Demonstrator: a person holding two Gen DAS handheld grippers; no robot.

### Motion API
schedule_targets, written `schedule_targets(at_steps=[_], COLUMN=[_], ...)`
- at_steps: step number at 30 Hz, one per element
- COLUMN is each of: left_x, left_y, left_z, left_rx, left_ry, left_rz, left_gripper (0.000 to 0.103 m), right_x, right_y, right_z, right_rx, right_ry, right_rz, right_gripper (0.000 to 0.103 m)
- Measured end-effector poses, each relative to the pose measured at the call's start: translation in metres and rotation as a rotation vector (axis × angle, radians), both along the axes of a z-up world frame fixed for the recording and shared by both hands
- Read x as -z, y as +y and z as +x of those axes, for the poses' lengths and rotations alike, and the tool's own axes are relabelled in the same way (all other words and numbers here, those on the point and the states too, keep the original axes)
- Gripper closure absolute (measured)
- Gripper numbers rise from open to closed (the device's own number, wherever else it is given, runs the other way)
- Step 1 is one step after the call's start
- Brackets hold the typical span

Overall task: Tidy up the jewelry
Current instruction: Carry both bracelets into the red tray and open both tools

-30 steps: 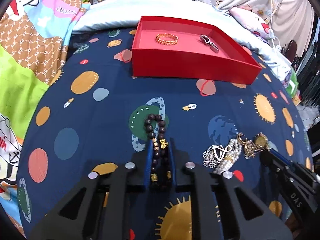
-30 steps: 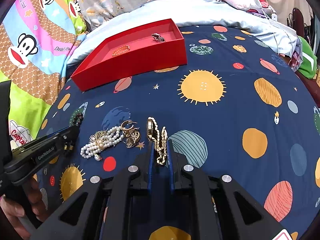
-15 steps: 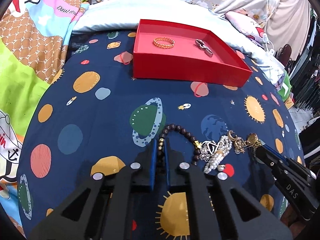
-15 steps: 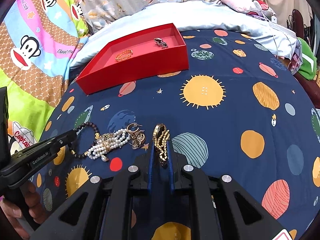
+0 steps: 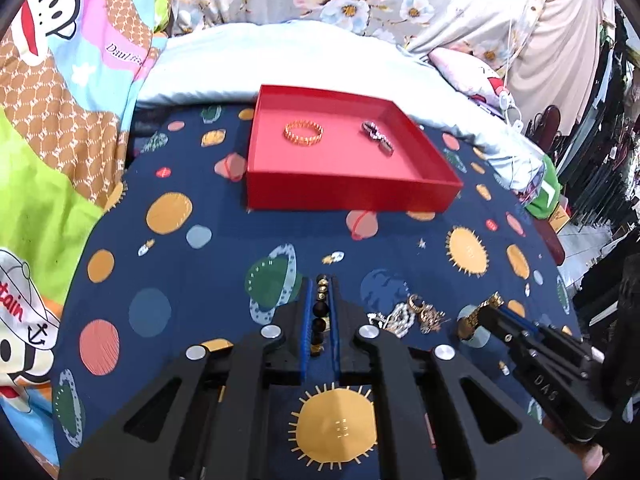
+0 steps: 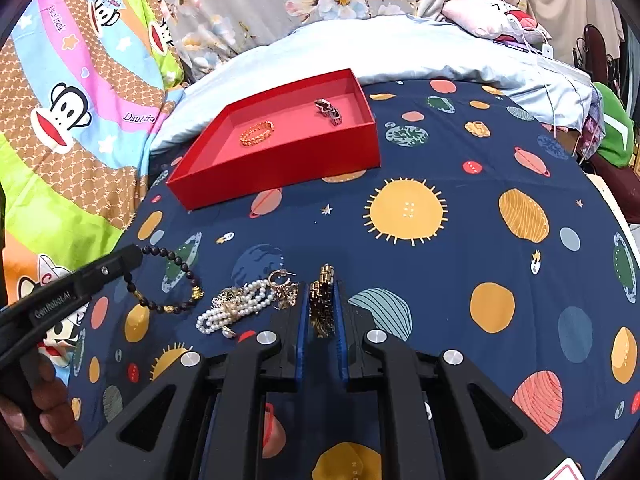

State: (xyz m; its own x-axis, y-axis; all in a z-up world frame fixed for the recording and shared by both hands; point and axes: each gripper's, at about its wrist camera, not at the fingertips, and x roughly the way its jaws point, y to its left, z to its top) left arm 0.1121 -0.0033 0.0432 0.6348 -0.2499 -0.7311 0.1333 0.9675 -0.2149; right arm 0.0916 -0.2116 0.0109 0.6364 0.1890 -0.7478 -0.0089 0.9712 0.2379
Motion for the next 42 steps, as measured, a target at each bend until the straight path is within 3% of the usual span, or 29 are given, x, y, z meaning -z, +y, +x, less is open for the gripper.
schedule_targets(at_steps=[16,28,34,42], left_x=[-0.040,-0.080,-0.074,-0.033], left_y=[-0.002,-0.012,-0.023,-0.026], left_z=[0.024,0.114,0.163,0.204], left_rx=[0.010,0.005,-0.004,-0.006], left_ry=[-0.088,-0.184,-0.183,-0.099], left_rz=[0.002,0.008,0.015,0.023], left_gripper=[0.096,0.096,0.096,0.096], right_x=[-0.027,-0.071,-0.075,-0.034], right_y=[-0.005,-0.006,0.005,0.002], right_z=[0.018,0.111,0.163,0.207], right_rx=[-0.015,-0.073,-0.078,-0.066], right_ry=[-0.057,-0.137,-0.153,-0.067], right_rz=[0.022,0.061,0.037,0.044], right_gripper=[0.092,0.092,0.092,0.092])
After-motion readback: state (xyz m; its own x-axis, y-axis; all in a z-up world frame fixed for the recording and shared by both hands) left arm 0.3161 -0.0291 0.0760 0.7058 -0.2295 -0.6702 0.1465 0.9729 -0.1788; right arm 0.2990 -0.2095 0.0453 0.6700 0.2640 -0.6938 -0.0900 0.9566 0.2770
